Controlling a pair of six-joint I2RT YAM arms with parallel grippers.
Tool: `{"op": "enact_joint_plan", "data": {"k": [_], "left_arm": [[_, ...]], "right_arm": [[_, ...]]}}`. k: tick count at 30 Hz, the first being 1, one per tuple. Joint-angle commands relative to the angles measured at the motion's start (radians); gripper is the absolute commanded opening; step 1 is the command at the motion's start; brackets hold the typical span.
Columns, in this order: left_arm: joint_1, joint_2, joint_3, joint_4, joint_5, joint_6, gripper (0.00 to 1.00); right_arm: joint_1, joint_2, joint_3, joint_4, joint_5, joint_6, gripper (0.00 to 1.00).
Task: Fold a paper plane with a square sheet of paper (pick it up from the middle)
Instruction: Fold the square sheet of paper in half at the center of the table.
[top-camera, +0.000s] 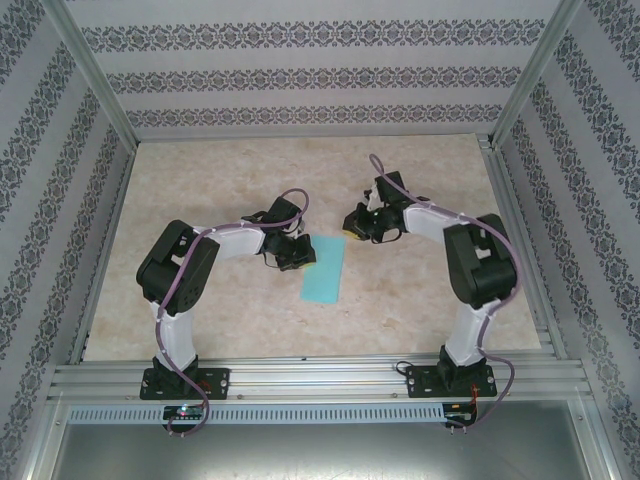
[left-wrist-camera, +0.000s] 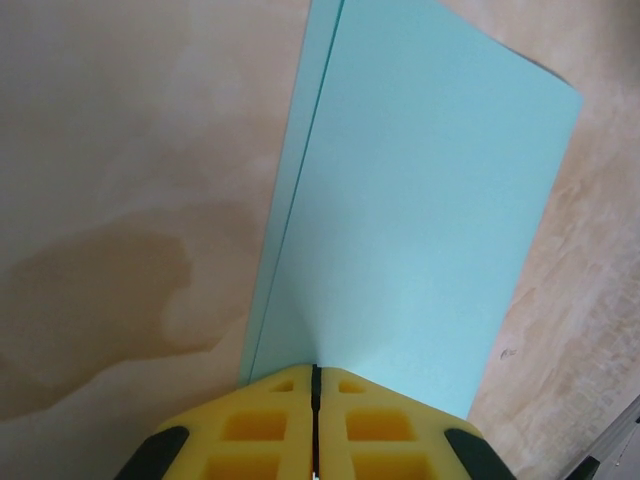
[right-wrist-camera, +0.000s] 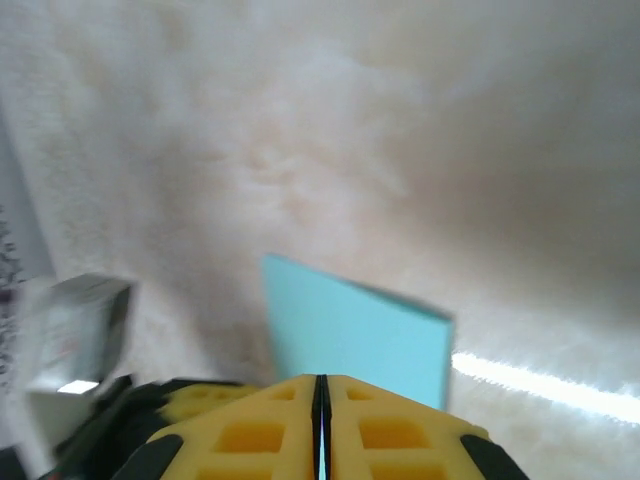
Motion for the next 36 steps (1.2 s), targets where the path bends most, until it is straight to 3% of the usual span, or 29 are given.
{"op": "enact_joint_plan", "data": {"k": [1,7,12,24,36], "left_arm": [[-0.014,-0.021,-0.009,-0.079,0.003,0.023,0.1],[-0.014,-0.025,-0.009,-0.074,0.011,0.025,0.11],[-0.014,-0.026,-0.006,-0.079,0.012,0.026,0.12],[-0.014,-0.027,-0.006,-0.083,0.008,0.022,0.12],[-0.014,-0.04,0.0,-0.081,0.015,0.021,0.12]], "right_arm": [[0.05,-0.106,-0.097,0.038,-0.015,0.032,0.13],[0.181,-0.211,-0.334,0.211,0.017,0.162,0.11],[0.268,-0.228,-0.424,0.266,0.017,0.185,0.1],[0.276,-0.169,-0.567,0.207,0.066,0.127,0.1],[0.306,-0.33,-0.483,0.168,0.033,0.108,0.12]]}}
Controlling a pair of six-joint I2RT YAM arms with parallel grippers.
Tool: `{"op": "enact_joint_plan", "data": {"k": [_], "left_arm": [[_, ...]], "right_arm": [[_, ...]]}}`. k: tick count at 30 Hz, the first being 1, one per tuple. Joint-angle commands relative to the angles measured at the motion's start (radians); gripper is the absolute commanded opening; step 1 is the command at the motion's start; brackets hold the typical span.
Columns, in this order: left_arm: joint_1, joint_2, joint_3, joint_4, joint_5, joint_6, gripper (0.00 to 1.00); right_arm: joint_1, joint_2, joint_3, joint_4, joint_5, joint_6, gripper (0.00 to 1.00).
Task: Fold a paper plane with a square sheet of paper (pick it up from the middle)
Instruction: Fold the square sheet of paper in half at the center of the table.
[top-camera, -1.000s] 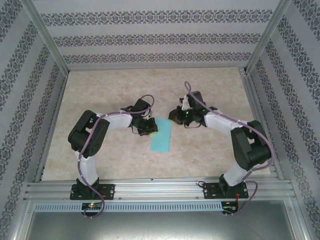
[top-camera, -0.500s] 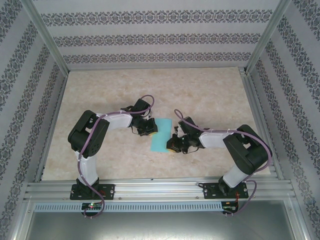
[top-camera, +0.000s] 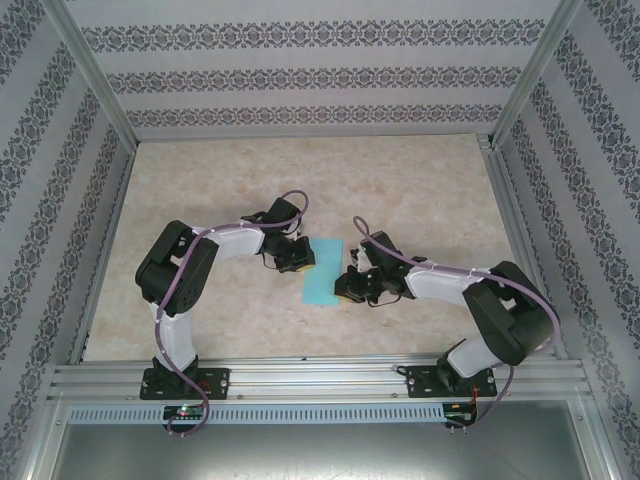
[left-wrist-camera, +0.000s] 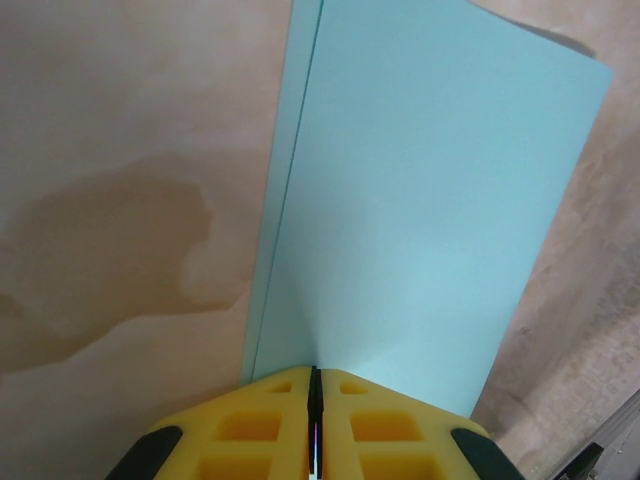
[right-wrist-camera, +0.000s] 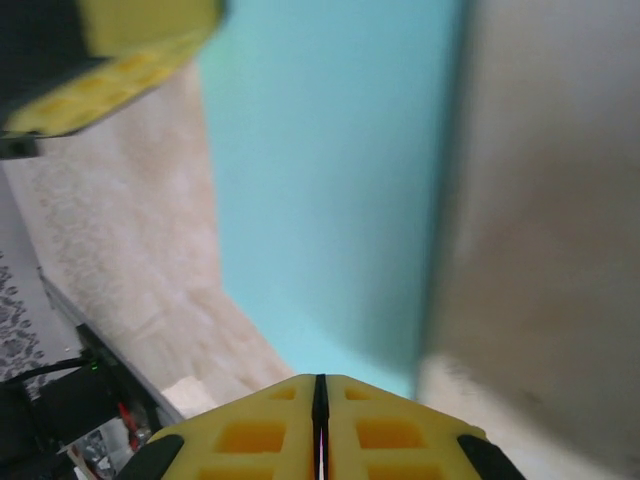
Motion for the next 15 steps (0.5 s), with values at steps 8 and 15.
{"op": "enact_joint_plan", "data": {"k": [8,15], "left_arm": [[-0.015,-0.038,-0.009,-0.042,-0.001,0.016,0.12],[-0.015,-0.042,-0.014,-0.045,-0.007,0.018,0.12]], "right_arm": [[0.03,0.124,-0.029,0.046,-0.025,-0.012,0.13],[0.024,0.051,0.0,-0.054,0.002,-0.039,0.12]]}}
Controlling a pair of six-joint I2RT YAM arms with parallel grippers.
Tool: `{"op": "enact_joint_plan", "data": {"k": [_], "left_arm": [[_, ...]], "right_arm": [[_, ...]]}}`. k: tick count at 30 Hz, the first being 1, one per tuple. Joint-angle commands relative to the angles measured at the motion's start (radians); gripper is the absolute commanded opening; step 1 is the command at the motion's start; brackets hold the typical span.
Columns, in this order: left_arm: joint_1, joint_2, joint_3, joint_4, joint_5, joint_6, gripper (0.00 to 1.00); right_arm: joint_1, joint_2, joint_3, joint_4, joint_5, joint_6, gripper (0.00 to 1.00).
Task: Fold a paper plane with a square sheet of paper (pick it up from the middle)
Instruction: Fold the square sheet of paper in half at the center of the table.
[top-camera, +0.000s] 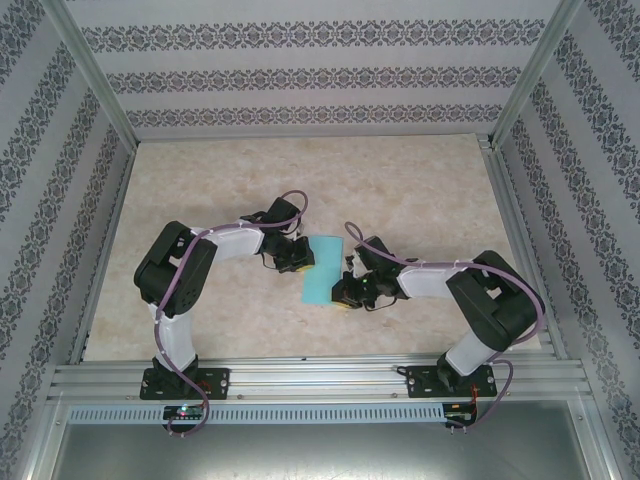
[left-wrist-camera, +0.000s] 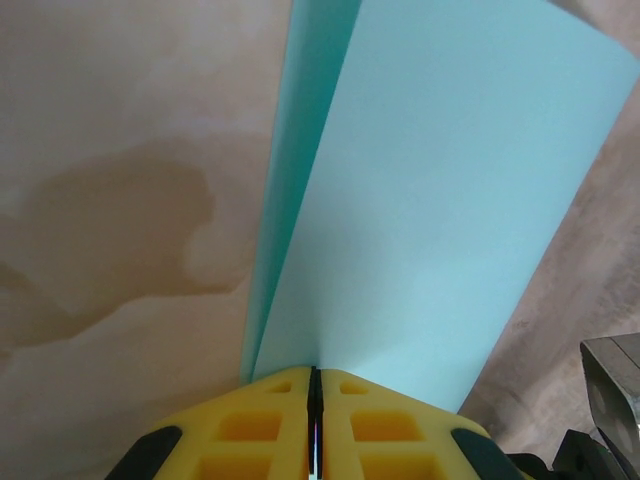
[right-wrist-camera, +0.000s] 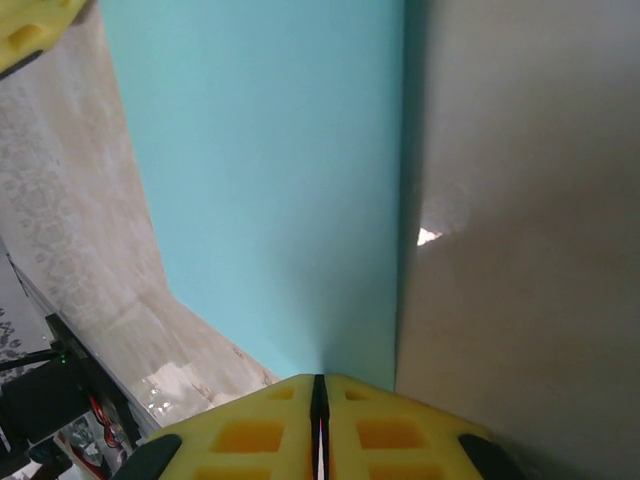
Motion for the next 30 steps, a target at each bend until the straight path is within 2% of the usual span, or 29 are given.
{"op": "enact_joint_plan", "data": {"k": [1,5,10,21,27,30], "left_arm": [[-0.016,-0.031,-0.013,-0.033,-0.009,0.02,0.12],[-0.015,-0.031,-0.017,-0.031,-0.01,0.019,0.12],[-0.014,-0.028,-0.02,-0.022,-0.01,0.014,0.12],[-0.014,-0.027,-0.018,-0.03,-0.002,0.016,0.12],[-0.014,-0.028,-0.015,-0.035,0.002,0.025,0.12],[-0.014,-0.035,-0.01,-0.034,0.006,0.028,0.14]], "right_arm": [[0.001,-0.074,0.033,-0.108,0.031,-0.038,0.13],[-0.084,-0.121,0.116,-0.118,0.08,-0.061,0.13],[-0.182,0.012,0.232,-0.033,0.023,-0.06,0.14],[-0.231,0.306,0.471,-0.047,0.015,-0.082,0.14],[-0.254,0.407,0.484,-0.08,0.031,-0.122,0.14],[-0.254,0.447,0.484,-0.074,-0.009,-0.122,0.15]]}}
